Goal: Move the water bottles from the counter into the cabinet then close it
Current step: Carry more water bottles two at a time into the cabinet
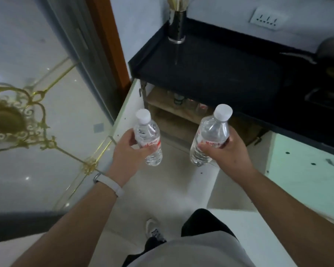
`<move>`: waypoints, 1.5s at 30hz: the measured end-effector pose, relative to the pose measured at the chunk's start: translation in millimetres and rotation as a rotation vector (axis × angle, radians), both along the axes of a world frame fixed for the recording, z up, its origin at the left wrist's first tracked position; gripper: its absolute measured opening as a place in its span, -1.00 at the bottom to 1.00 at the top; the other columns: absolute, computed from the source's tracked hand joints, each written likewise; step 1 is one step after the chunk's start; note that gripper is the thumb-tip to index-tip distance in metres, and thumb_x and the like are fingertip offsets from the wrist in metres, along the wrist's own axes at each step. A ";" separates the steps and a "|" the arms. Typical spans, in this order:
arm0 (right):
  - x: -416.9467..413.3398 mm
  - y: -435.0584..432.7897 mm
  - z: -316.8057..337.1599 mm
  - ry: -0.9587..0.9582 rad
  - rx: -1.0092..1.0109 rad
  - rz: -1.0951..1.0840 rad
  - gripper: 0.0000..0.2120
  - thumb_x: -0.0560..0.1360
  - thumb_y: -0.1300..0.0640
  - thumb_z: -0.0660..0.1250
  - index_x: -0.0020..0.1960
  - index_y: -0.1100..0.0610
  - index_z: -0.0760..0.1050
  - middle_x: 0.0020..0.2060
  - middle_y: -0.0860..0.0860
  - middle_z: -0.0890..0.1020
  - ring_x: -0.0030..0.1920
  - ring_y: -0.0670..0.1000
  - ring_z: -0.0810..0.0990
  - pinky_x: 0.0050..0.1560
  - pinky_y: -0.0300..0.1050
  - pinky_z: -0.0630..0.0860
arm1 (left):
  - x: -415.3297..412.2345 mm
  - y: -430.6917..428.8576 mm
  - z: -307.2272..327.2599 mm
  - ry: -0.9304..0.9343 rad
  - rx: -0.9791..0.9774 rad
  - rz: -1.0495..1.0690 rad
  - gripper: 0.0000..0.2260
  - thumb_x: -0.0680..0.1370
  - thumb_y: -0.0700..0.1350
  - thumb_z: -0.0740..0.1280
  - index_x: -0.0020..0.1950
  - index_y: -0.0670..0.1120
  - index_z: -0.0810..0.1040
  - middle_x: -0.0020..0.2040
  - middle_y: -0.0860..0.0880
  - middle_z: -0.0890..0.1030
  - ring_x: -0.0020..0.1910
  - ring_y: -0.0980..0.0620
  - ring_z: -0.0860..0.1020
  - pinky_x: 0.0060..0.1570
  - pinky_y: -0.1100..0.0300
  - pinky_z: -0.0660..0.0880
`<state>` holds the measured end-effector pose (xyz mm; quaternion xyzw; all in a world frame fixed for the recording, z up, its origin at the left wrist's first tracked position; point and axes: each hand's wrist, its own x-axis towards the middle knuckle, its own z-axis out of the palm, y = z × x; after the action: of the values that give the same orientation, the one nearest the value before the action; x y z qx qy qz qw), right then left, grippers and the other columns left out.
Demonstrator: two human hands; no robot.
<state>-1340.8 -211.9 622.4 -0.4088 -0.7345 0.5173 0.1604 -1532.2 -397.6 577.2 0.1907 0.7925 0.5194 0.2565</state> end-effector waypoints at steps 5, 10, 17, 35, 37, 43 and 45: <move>16.1 11.5 -9.3 -0.036 -0.030 -0.165 -0.36 0.29 -0.06 0.59 0.29 -0.07 0.41 0.02 -0.17 0.62 0.01 -0.15 0.62 0.05 -0.12 0.56 | -4.5 45.5 -10.7 0.010 -0.050 -0.154 -0.51 0.36 -0.02 0.62 0.25 0.05 0.56 0.11 0.11 0.67 0.11 0.08 0.62 0.15 0.06 0.56; 23.8 39.4 -26.3 -0.045 -0.076 -0.268 -0.38 0.29 -0.09 0.57 0.28 -0.09 0.41 0.00 -0.19 0.62 0.00 -0.16 0.62 -0.01 -0.16 0.55 | -0.8 95.9 -15.3 -0.017 -0.070 -0.255 -0.52 0.37 -0.10 0.62 0.23 0.06 0.56 0.09 0.15 0.66 0.08 0.20 0.59 -0.06 0.39 0.42; 21.3 87.9 -47.9 -0.039 -0.159 -0.332 -0.43 0.34 -0.03 0.57 0.25 -0.12 0.39 -0.02 -0.21 0.61 -0.04 -0.21 0.60 -0.14 -0.30 0.47 | -5.9 156.3 -18.4 -0.002 -0.128 -0.360 -0.52 0.38 -0.09 0.62 0.23 0.10 0.55 0.11 0.19 0.64 0.10 0.23 0.58 -0.03 0.44 0.43; -12.7 150.6 -107.1 -0.089 -0.260 -0.456 -0.39 0.32 -0.01 0.59 0.28 -0.10 0.39 0.00 -0.19 0.62 -0.01 -0.18 0.62 -0.01 -0.17 0.55 | -47.0 238.8 -71.0 -0.067 -0.206 -0.571 -0.59 0.38 -0.16 0.61 0.13 0.12 0.57 0.07 0.13 0.66 0.00 0.35 0.59 -0.12 0.47 0.51; -20.8 149.8 -116.7 -0.103 -0.274 -0.507 -0.39 0.33 -0.01 0.59 0.28 -0.09 0.39 0.01 -0.18 0.61 -0.02 -0.18 0.61 -0.04 -0.20 0.53 | -55.8 246.9 -83.5 -0.098 -0.208 -0.624 -0.57 0.39 -0.20 0.60 0.15 0.10 0.57 0.08 0.13 0.66 -0.02 0.37 0.59 -0.14 0.51 0.50; -42.3 139.4 -152.2 -0.109 -0.314 -0.653 -0.48 0.33 0.03 0.59 0.20 -0.08 0.44 -0.06 -0.18 0.65 -0.12 -0.26 0.63 -0.11 -0.27 0.54 | -71.8 270.8 -128.0 -0.119 -0.238 -0.746 -0.51 0.35 -0.12 0.64 0.17 0.21 0.56 0.12 0.24 0.64 0.16 0.26 0.56 -0.01 0.43 0.49; -45.6 136.4 -165.4 -0.112 -0.318 -0.685 -0.49 0.33 0.04 0.59 0.19 -0.08 0.44 -0.07 -0.19 0.65 -0.14 -0.27 0.63 -0.12 -0.26 0.54 | -75.2 274.9 -147.2 -0.138 -0.257 -0.765 -0.49 0.36 -0.14 0.64 0.25 0.09 0.58 0.15 0.17 0.64 0.19 0.19 0.56 -0.07 0.48 0.48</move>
<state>-1386.4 -75.5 457.0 -0.6780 -0.4736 0.5182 0.2179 -1607.3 -122.7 430.1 0.4026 0.7040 0.2949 0.5053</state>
